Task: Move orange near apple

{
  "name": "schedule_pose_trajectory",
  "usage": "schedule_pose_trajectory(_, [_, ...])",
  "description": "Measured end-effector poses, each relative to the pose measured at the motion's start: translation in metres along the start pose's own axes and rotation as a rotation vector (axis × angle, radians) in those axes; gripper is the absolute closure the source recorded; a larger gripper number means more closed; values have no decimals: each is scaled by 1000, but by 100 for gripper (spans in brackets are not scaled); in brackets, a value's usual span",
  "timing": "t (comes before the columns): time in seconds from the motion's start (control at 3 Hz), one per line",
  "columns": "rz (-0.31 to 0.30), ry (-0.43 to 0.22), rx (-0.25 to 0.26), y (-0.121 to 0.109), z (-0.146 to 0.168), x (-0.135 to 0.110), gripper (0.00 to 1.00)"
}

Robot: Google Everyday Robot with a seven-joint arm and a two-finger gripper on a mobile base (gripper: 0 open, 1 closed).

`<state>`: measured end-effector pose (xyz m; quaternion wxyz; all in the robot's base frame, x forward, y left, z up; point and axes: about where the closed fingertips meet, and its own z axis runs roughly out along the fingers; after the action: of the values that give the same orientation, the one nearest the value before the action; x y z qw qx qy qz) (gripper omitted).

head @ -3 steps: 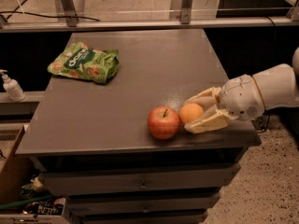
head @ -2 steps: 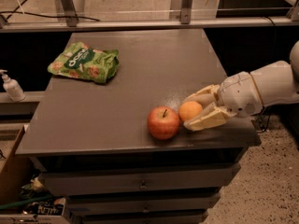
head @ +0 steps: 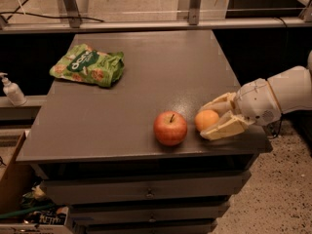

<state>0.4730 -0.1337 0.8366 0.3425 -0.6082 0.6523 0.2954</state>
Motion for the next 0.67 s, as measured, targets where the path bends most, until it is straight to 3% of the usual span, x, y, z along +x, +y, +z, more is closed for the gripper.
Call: schedule_pose_trajectory(0.67, [36,6,-60,14,16,16,100])
